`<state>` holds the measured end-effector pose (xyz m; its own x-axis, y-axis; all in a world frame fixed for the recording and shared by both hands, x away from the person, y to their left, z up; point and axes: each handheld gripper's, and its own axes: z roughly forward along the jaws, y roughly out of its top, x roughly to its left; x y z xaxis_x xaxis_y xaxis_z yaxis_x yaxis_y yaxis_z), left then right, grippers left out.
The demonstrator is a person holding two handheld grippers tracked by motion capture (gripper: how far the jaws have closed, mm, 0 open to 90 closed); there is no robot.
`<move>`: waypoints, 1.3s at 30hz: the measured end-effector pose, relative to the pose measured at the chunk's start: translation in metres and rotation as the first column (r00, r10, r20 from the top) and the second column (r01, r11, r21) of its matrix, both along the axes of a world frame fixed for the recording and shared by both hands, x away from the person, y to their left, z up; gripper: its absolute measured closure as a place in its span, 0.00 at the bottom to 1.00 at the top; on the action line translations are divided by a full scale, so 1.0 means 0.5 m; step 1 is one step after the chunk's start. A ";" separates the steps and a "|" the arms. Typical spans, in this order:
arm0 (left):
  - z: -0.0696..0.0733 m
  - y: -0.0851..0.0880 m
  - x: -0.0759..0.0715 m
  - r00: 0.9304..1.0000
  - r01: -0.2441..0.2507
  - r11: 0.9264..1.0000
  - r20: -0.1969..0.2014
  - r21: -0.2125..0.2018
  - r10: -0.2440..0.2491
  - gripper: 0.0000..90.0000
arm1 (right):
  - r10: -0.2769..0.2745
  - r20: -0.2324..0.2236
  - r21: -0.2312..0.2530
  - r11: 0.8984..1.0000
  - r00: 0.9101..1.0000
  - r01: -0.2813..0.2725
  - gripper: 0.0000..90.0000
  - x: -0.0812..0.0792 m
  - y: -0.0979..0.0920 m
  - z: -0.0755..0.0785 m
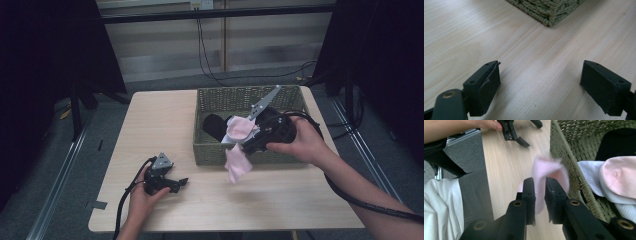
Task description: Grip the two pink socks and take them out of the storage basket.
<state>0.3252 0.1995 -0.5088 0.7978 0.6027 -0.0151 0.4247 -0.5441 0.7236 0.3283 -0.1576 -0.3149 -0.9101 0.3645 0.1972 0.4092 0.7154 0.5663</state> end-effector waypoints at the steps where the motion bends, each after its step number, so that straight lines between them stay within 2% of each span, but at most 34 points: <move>1: 0.000 0.000 0.000 1.000 0.000 1.000 0.001 0.000 0.000 0.17 | 0.003 -0.001 -0.003 1.000 1.000 -0.003 0.83 0.001 0.000 0.000; 3: 0.000 0.000 0.000 1.000 0.000 1.000 0.000 0.000 0.000 0.17 | -0.002 0.013 -0.011 1.000 1.000 0.002 0.81 0.004 0.000 -0.001; 6: 0.000 0.000 0.000 1.000 0.000 1.000 0.000 0.000 0.000 0.17 | -0.014 0.011 -0.008 1.000 1.000 0.014 0.80 0.011 -0.003 -0.001; 9: 0.000 0.000 0.000 1.000 0.000 1.000 0.000 0.000 0.000 0.17 | -0.065 0.017 -0.017 0.998 0.998 0.065 0.77 0.031 -0.013 -0.003; 16: 0.000 0.000 0.000 1.000 0.000 1.000 0.000 0.000 0.000 0.17 | -0.131 0.028 -0.037 0.991 0.991 0.132 0.70 0.069 -0.025 -0.013; 17: 0.000 0.000 0.000 1.000 -0.001 1.000 0.000 0.000 0.001 0.17 | -0.158 0.038 -0.047 0.986 0.987 0.159 0.68 0.087 -0.029 -0.017; 21: -0.001 -0.001 -0.001 1.000 -0.007 1.000 -0.001 -0.009 0.007 0.17 | -0.190 0.042 -0.050 0.980 0.981 0.192 0.66 0.108 -0.034 -0.024; 22: -0.001 -0.001 -0.001 1.000 -0.007 1.000 0.000 -0.008 0.007 0.17 | -0.221 0.037 -0.060 0.973 0.975 0.223 0.64 0.123 -0.035 -0.030; 24: -0.001 -0.001 -0.001 1.000 -0.007 1.000 -0.001 -0.008 0.007 0.17 | -0.230 0.043 -0.070 0.970 0.972 0.232 0.64 0.131 -0.036 -0.035; 26: -0.001 -0.001 -0.001 1.000 -0.008 1.000 0.001 -0.010 0.008 0.17 | -0.268 0.039 -0.085 0.959 0.963 0.270 0.62 0.155 -0.037 -0.051; 27: -0.001 -0.001 0.000 1.000 -0.006 1.000 0.001 -0.008 0.006 0.17 | -0.268 0.039 -0.085 0.959 0.963 0.270 0.62 0.155 -0.037 -0.051; 28: -0.001 -0.001 0.000 1.000 -0.007 1.000 0.001 -0.008 0.007 0.17 | -0.289 0.046 -0.104 0.951 0.956 0.292 0.58 0.171 -0.036 -0.067; 29: -0.001 -0.001 0.000 1.000 -0.007 1.000 0.001 -0.008 0.007 0.17 | -0.289 0.046 -0.104 0.951 0.956 0.292 0.58 0.171 -0.036 -0.067; 32: -0.001 -0.001 0.000 1.000 -0.006 1.000 0.001 -0.008 0.006 0.17 | -0.320 0.037 -0.124 0.939 0.947 0.322 0.58 0.194 -0.034 -0.091; 36: -0.001 -0.001 0.000 1.000 -0.006 1.000 0.001 -0.008 0.006 0.17 | -0.341 0.030 -0.127 0.931 0.940 0.342 0.56 0.209 -0.033 -0.106; 37: -0.001 -0.001 0.000 1.000 -0.006 1.000 0.001 -0.008 0.006 0.17 | -0.355 0.027 -0.133 0.925 0.935 0.355 0.54 0.218 -0.033 -0.113; 39: -0.001 -0.001 0.000 1.000 -0.006 1.000 0.001 -0.008 0.006 0.17 | -0.363 0.030 -0.142 0.921 0.931 0.363 0.52 0.227 -0.035 -0.120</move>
<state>0.3251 0.1990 -0.5091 0.7941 0.6076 -0.0189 0.4271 -0.5357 0.7284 0.4417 -0.1750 -0.3750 -0.7107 0.6938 0.1160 0.6544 0.5915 0.4711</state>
